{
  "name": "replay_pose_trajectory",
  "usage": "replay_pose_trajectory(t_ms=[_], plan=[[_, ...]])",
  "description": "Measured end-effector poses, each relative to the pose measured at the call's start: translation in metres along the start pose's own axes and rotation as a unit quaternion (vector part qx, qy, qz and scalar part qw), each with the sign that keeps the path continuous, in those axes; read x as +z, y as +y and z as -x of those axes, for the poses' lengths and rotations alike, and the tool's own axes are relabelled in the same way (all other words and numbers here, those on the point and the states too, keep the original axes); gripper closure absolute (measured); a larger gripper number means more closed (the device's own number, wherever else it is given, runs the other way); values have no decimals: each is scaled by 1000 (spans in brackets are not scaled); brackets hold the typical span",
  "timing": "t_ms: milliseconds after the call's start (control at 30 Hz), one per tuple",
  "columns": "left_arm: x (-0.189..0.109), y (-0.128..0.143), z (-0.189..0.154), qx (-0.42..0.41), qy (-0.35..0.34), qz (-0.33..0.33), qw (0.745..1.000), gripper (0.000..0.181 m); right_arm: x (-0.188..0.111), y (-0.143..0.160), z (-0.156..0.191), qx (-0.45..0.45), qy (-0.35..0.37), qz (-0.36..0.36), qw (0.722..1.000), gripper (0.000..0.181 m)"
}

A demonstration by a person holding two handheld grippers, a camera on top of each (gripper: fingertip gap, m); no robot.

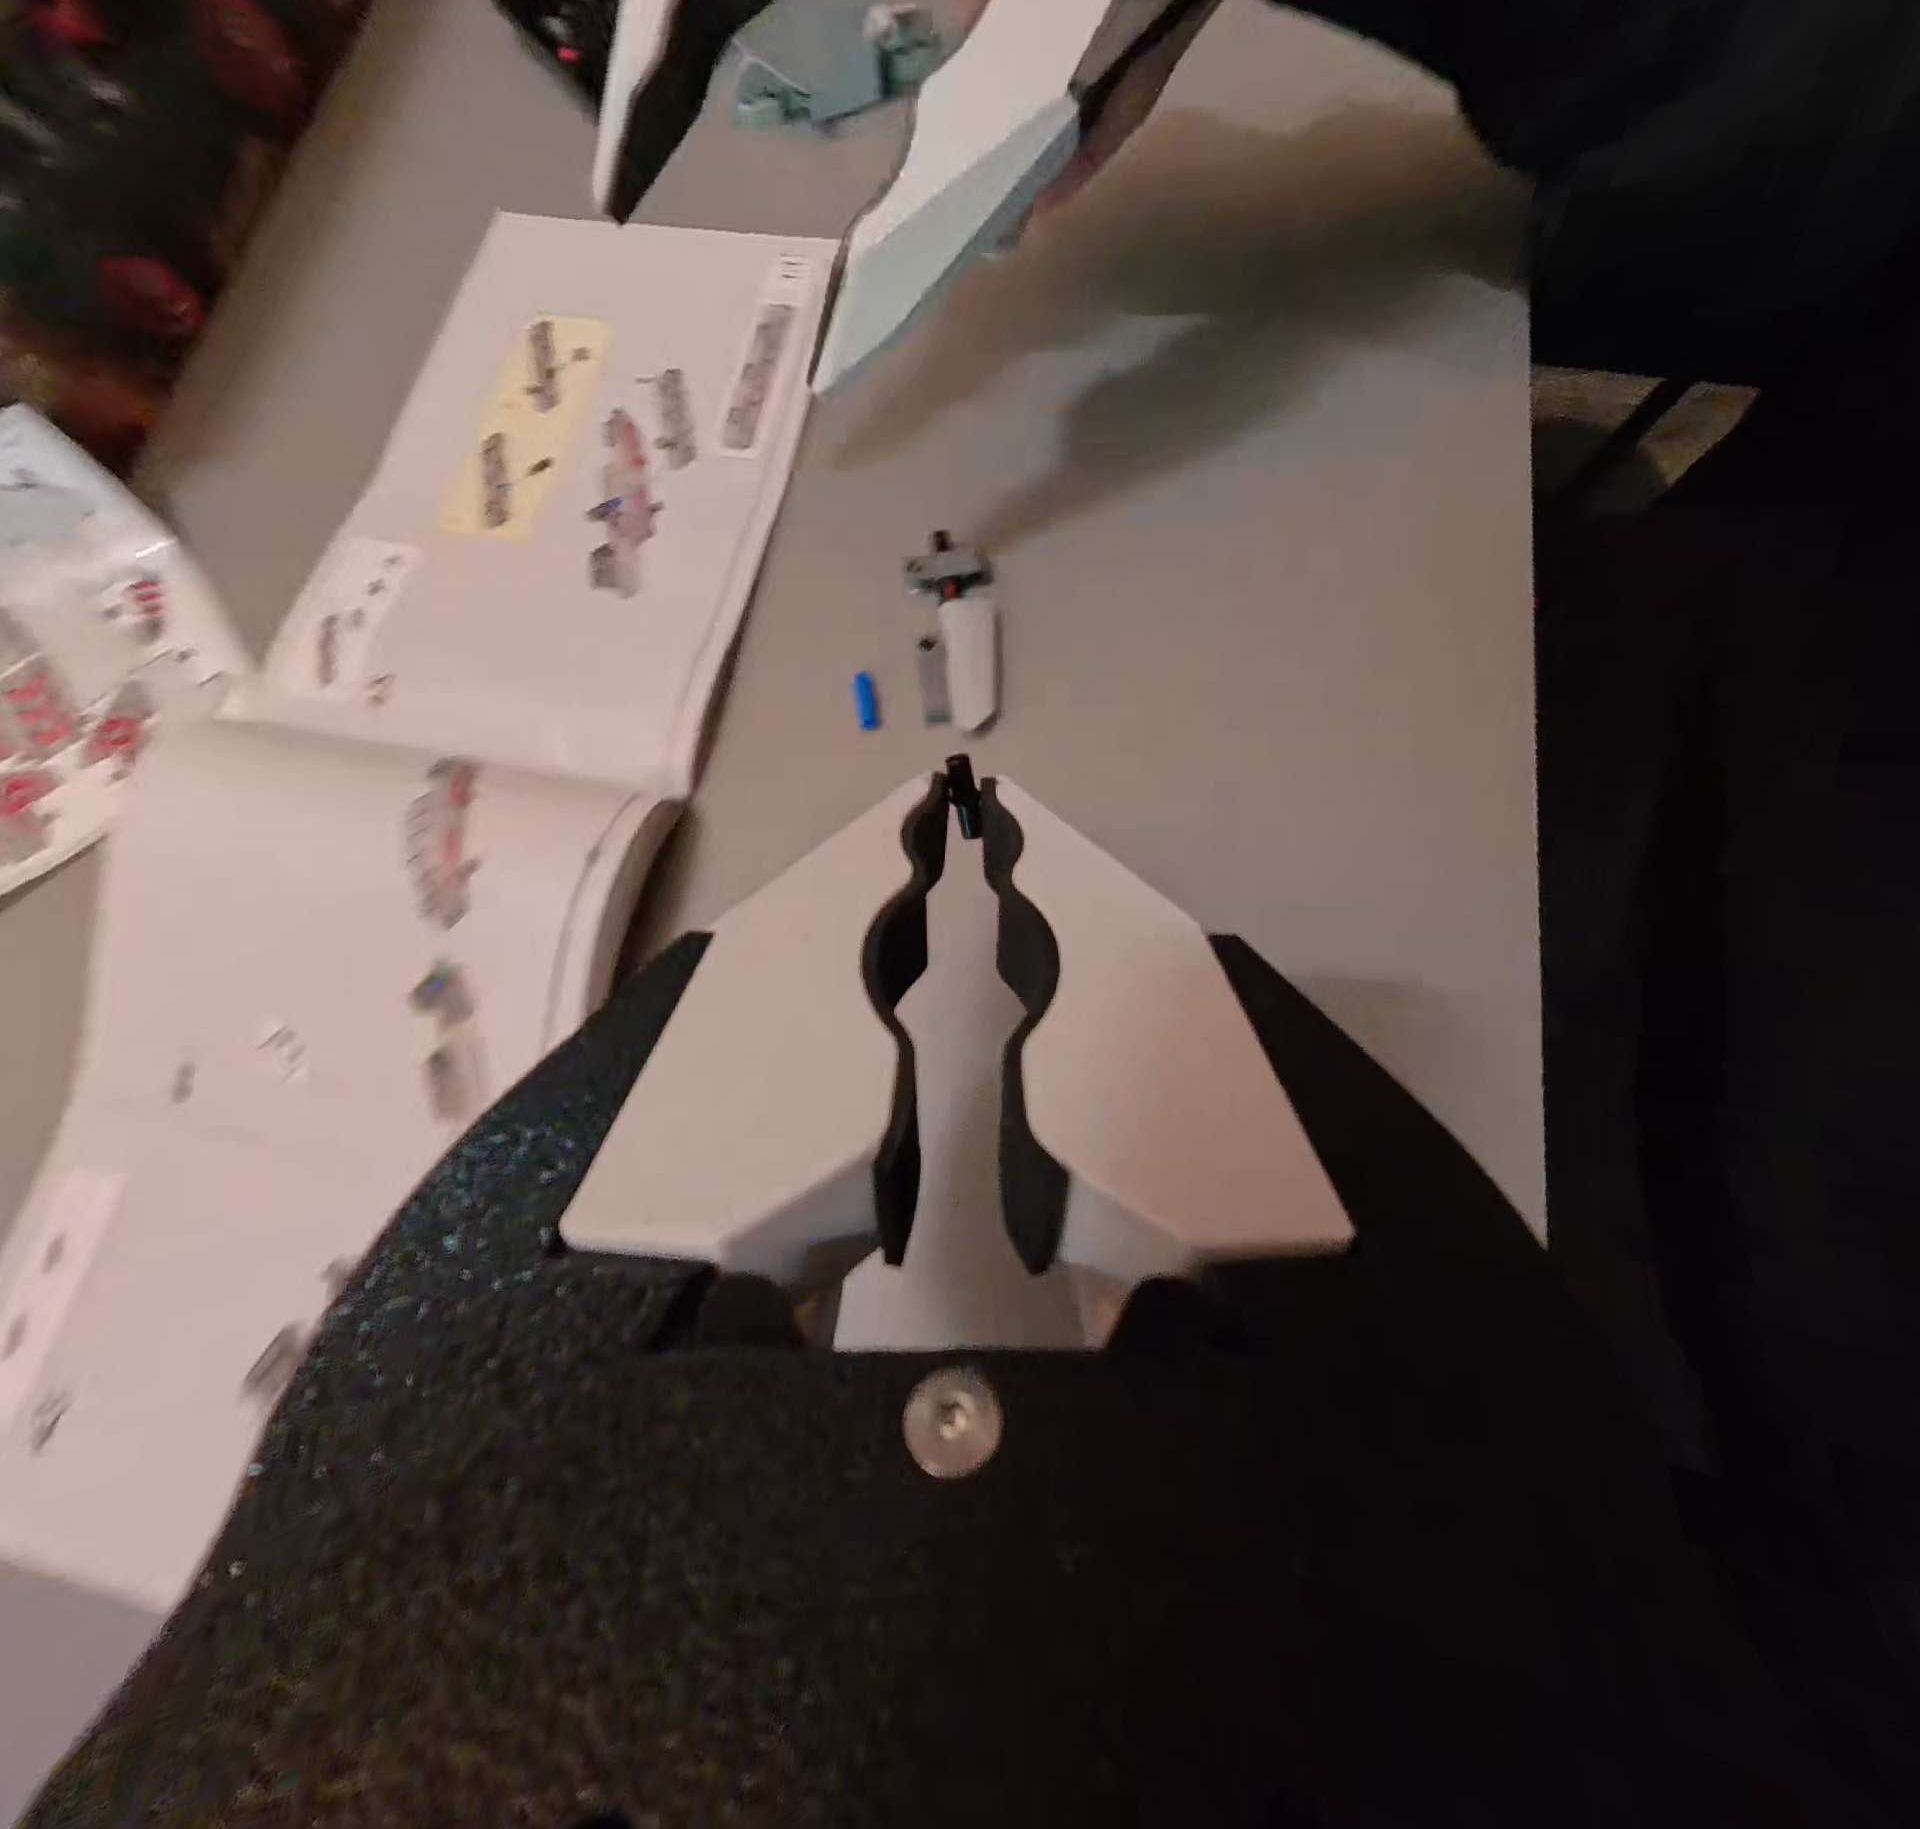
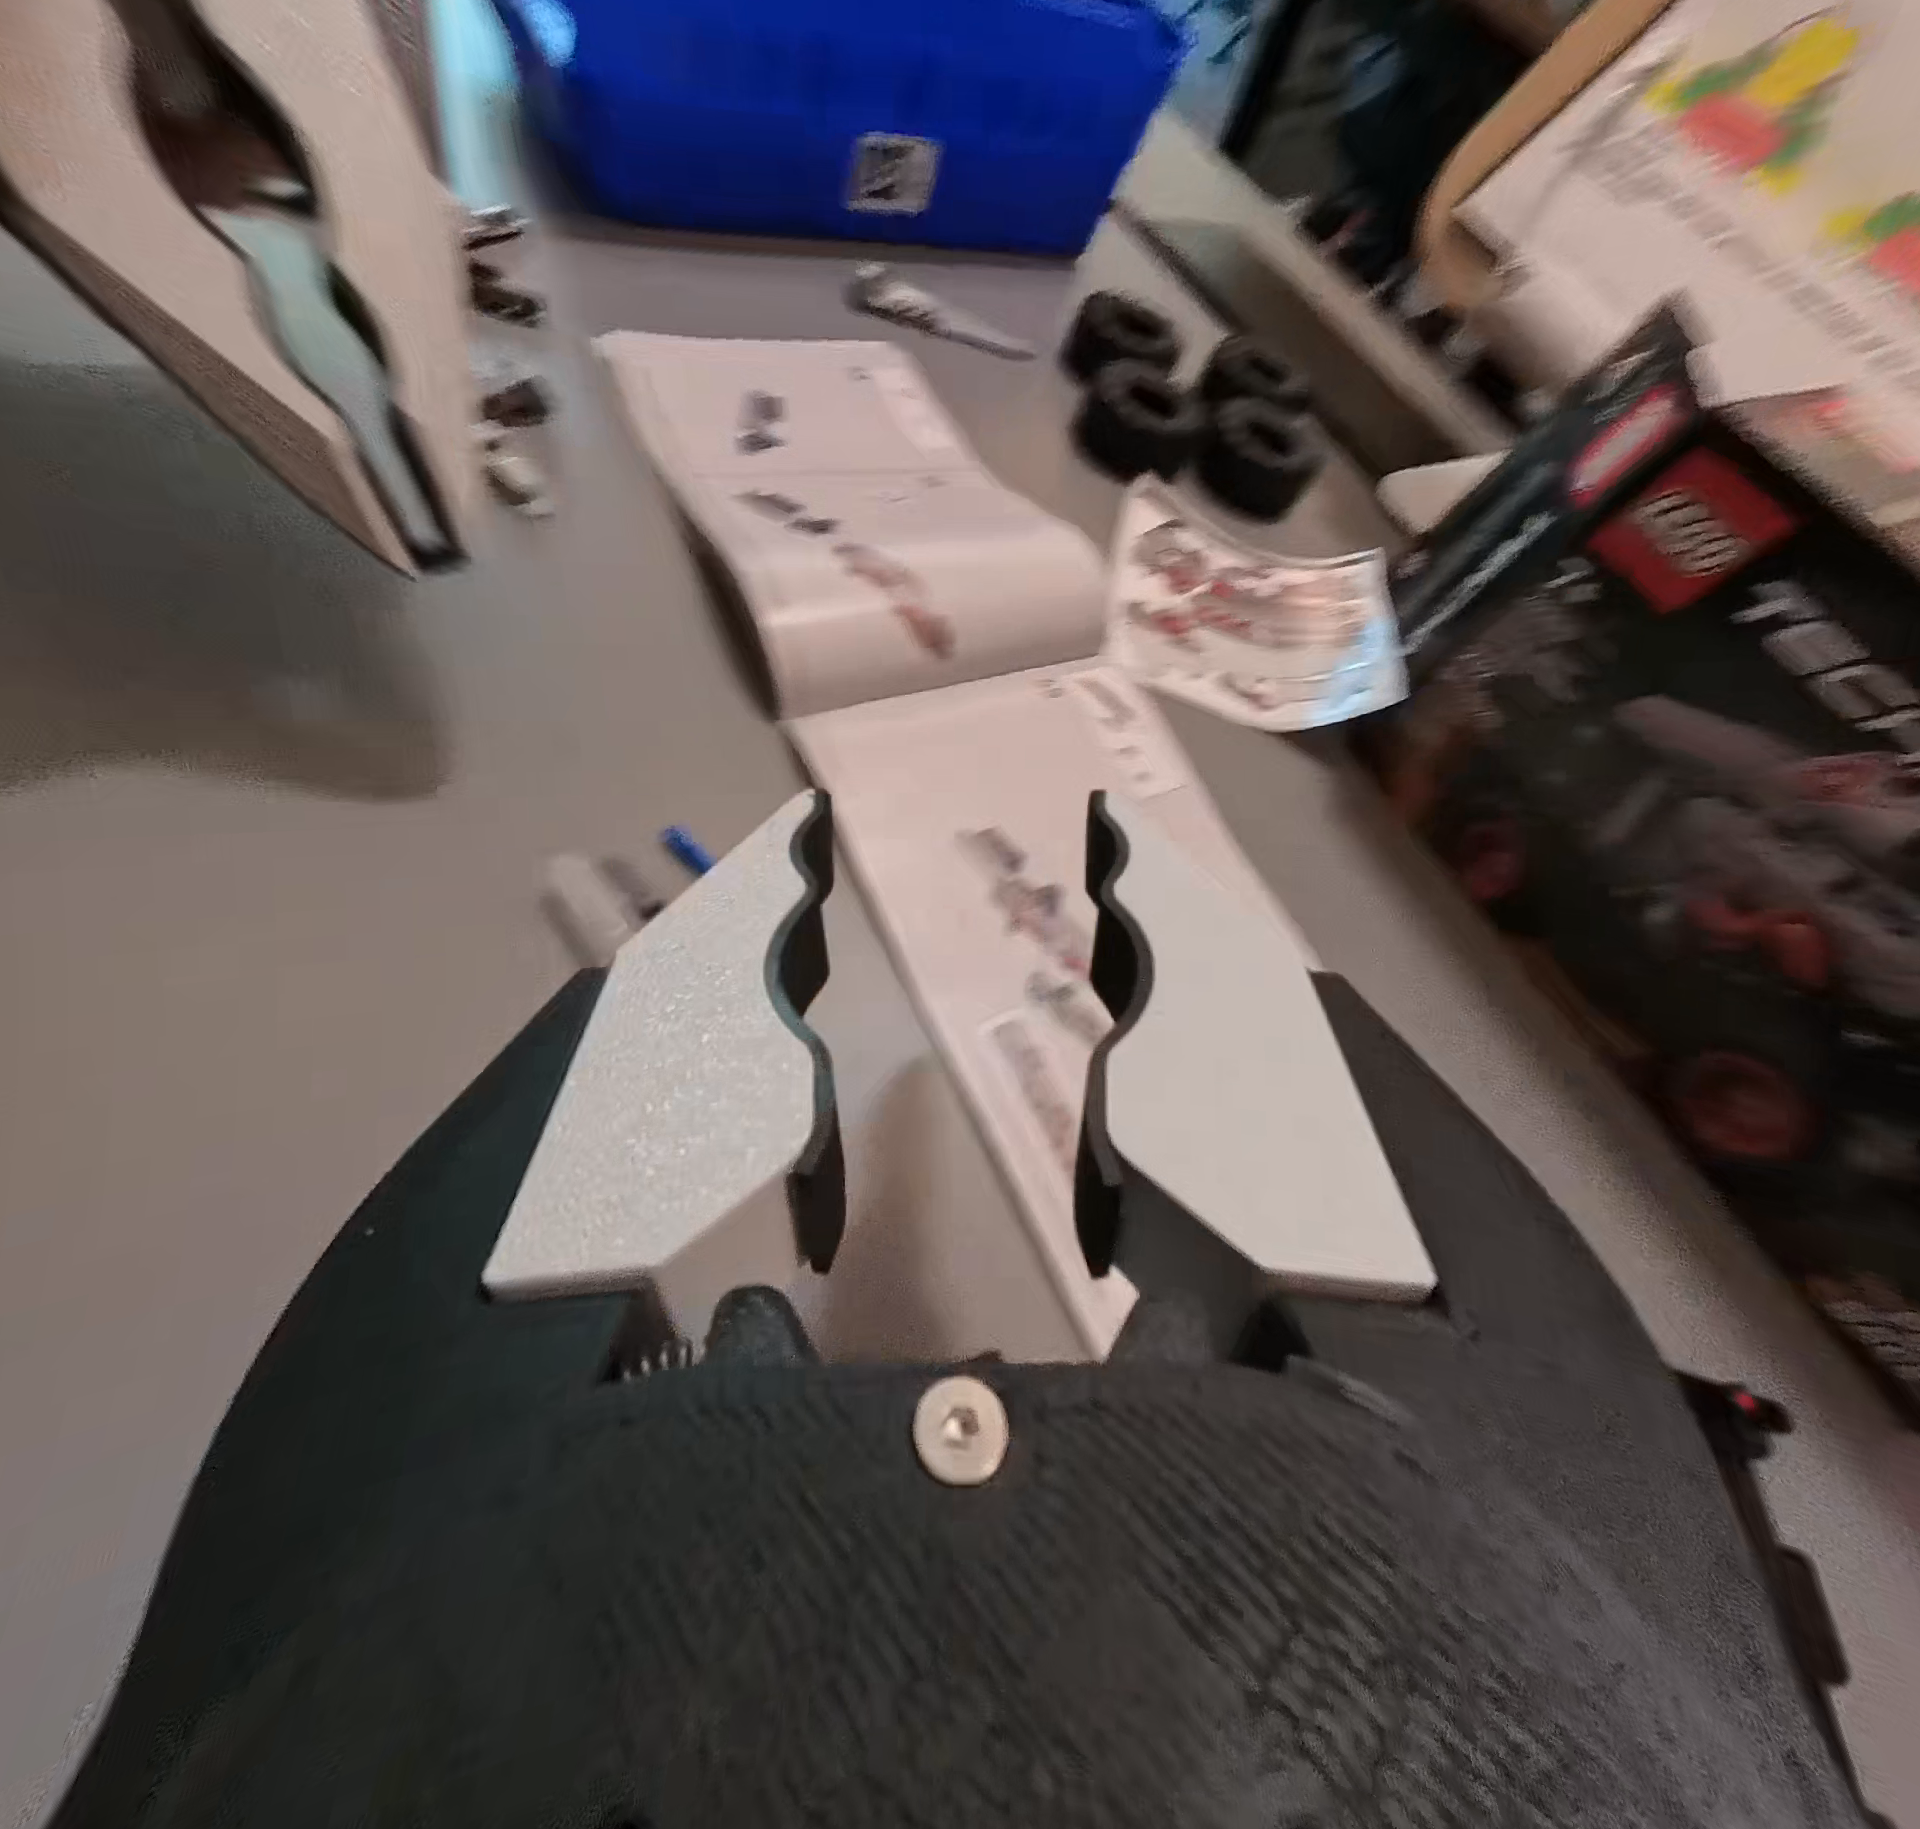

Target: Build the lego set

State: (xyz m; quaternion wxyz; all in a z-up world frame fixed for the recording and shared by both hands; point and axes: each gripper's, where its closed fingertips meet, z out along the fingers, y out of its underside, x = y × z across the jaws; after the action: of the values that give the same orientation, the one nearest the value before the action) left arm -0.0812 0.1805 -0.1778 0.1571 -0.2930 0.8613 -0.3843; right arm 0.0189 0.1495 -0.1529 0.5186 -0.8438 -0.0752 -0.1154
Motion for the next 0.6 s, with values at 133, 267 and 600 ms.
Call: replay_pose_trajectory(t_ms=[133, 267, 600], plan=[[43, 3, -13, 33, -11, 55, 998, 178, -22, 21, 32, 7, -63, 54, 997, 144], [62, 5, -17, 19, -1, 61, 998, 178, -35, 55, 54, 17, -117, 106, 987, 149], [72, 6, -22, -4, -14, 33, 999, 176, -19, 73, 73, 34, -174, 109, 978, 156]])
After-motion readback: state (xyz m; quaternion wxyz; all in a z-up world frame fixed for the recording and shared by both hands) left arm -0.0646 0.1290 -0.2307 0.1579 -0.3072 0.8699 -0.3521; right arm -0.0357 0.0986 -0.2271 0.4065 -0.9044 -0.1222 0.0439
